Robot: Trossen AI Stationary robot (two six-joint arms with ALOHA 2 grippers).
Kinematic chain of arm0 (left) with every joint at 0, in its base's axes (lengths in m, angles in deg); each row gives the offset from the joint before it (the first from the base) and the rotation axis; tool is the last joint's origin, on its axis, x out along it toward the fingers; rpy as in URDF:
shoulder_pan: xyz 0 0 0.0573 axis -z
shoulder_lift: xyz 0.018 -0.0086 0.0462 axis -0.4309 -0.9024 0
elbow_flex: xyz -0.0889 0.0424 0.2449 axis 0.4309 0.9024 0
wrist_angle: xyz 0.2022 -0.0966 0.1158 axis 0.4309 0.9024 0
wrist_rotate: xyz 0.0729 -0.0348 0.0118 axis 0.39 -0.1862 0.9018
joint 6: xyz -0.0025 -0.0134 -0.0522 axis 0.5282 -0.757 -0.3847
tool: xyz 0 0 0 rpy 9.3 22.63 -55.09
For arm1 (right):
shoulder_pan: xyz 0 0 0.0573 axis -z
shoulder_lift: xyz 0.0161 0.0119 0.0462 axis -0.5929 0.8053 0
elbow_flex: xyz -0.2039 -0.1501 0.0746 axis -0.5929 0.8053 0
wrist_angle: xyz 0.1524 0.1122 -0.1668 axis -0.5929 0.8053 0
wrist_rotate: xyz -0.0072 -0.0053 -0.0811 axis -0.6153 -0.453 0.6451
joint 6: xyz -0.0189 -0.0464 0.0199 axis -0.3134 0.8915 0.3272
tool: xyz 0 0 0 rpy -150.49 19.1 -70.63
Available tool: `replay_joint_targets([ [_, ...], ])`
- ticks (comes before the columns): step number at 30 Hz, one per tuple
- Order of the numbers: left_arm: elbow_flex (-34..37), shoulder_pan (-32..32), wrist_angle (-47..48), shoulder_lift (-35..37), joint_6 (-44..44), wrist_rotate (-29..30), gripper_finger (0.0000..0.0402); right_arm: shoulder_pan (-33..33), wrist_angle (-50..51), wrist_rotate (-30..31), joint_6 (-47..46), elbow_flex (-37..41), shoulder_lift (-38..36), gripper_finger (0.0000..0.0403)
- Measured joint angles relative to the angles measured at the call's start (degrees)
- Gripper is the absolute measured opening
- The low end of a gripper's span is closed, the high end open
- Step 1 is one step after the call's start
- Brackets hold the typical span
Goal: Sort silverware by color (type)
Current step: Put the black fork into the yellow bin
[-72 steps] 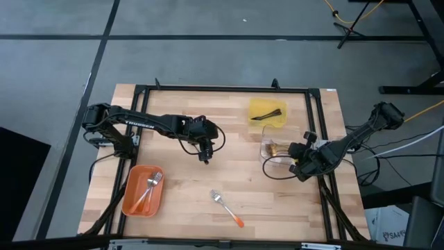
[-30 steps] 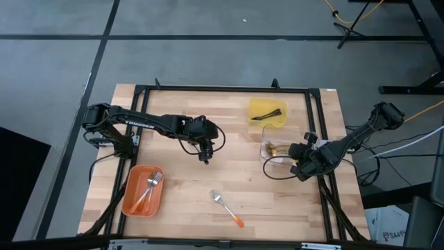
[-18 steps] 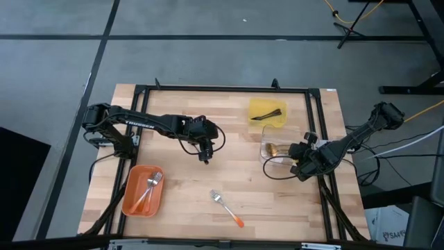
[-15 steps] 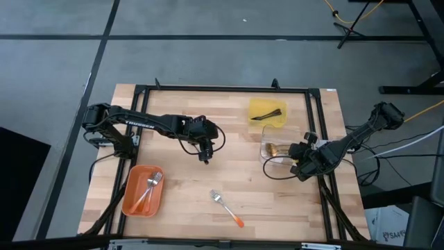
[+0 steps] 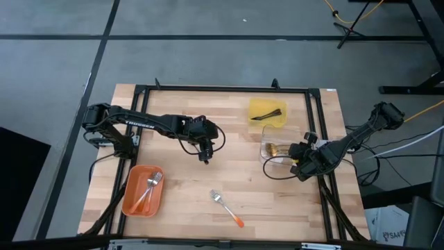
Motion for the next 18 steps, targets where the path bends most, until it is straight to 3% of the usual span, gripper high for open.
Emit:
replay_joint_targets([
  [18, 0.0, 0.0, 0.03, 0.0, 4.04, -2.03, 0.0118, 0.02, 1.81, -1.95, 1.58, -3.21, 0.0, 0.0108],
])
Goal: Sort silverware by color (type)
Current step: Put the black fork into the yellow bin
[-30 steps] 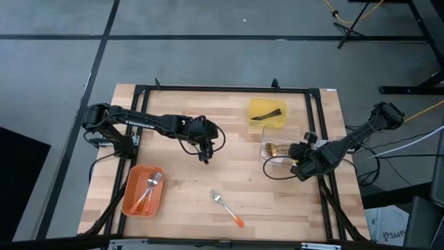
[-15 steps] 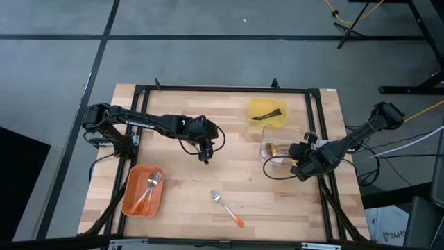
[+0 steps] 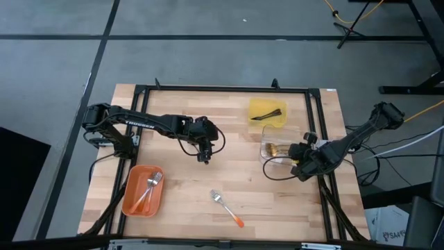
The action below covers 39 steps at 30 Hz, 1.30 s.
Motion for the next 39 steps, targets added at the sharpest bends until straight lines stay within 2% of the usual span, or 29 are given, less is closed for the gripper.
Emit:
replay_joint_targets([
  [7, 0.0, 0.0, -0.01, 0.0, 0.14, 0.0, 0.0118, 0.0, -0.26, 0.97, 3.08, -6.28, 0.0, 0.0108],
  [16, 0.0, 0.0, 0.01, 0.0, 2.13, -0.2, 0.0118, 0.0, -1.15, 9.08, 7.97, -12.47, 0.0, 0.0108],
  [21, 0.0, -0.1, 0.01, 0.0, 5.11, -0.72, 0.0118, 0.0, -5.76, 12.54, 14.37, -12.97, 0.0, 0.0108],
  [25, 0.0, -1.0, 0.01, 0.0, 5.92, -3.07, 0.0118, 0.0, -10.83, 12.68, 22.26, -12.97, 0.0, 0.0108],
  [30, 0.0, -2.77, 0.01, -0.44, 6.95, -3.22, 0.0118, 0.0, -16.06, 12.75, 31.57, -12.97, 0.0, 0.0108],
  [34, 0.0, -4.49, 0.05, -1.95, 8.47, -5.75, 0.0118, 0.17, -18.77, 12.79, 34.36, -12.97, 0.0, 0.0108],
  [39, 0.0, -5.61, 0.5, -5.03, 12.0, -7.91, 0.0118, 3.66, -20.17, 12.36, 34.68, -12.97, 0.0, 0.0108],
])
